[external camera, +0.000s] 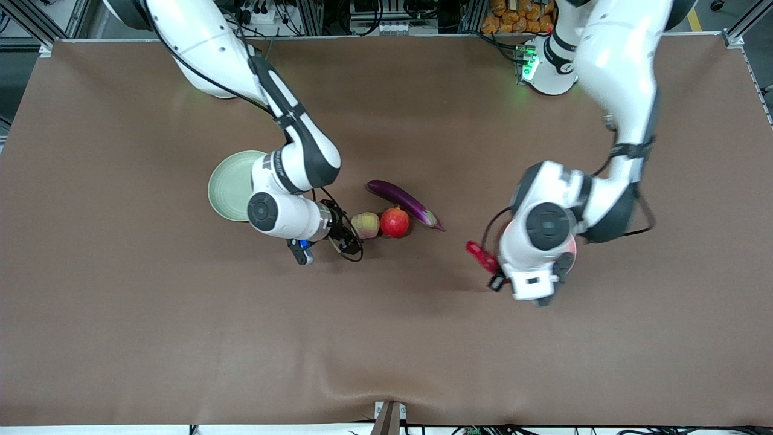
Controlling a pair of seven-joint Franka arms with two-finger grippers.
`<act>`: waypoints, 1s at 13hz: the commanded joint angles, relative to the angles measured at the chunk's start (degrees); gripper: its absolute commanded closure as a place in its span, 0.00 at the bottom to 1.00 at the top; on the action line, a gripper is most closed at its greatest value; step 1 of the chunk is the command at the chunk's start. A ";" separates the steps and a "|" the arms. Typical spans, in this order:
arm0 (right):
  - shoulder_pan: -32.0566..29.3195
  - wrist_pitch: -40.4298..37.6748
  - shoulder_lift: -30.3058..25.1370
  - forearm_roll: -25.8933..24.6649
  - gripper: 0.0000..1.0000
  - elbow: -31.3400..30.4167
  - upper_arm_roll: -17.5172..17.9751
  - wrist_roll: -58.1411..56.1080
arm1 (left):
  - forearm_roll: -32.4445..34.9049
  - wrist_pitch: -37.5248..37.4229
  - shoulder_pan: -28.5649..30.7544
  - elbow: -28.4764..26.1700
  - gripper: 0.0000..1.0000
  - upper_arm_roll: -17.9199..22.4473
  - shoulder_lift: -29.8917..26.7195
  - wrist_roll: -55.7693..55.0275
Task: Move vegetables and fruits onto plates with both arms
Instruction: 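Grasp the chili with the left gripper while the right gripper grasps the peach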
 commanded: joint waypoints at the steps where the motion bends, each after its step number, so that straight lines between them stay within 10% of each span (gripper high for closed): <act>1: 2.18 2.59 1.63 -0.92 0.00 0.68 -0.62 3.33 | 1.79 -3.51 1.69 -6.87 1.00 -0.40 -5.46 3.32; 5: 6.49 8.05 4.36 -1.18 0.08 0.68 -0.80 7.74 | 3.99 9.39 7.48 -27.70 1.00 -0.84 -19.18 10.51; 6: 6.14 7.53 4.36 -3.01 0.72 0.77 -0.71 6.87 | 4.34 9.67 8.89 -28.52 1.00 -0.84 -19.64 13.84; 7: 5.88 7.18 4.19 -4.86 1.00 0.77 -0.62 5.99 | 4.69 9.68 10.47 -28.53 1.00 -0.75 -19.21 17.71; 13: -6.31 -22.01 -0.20 -7.24 1.00 6.29 -1.50 -5.85 | 6.27 9.50 12.42 -27.91 1.00 -0.84 -18.24 28.19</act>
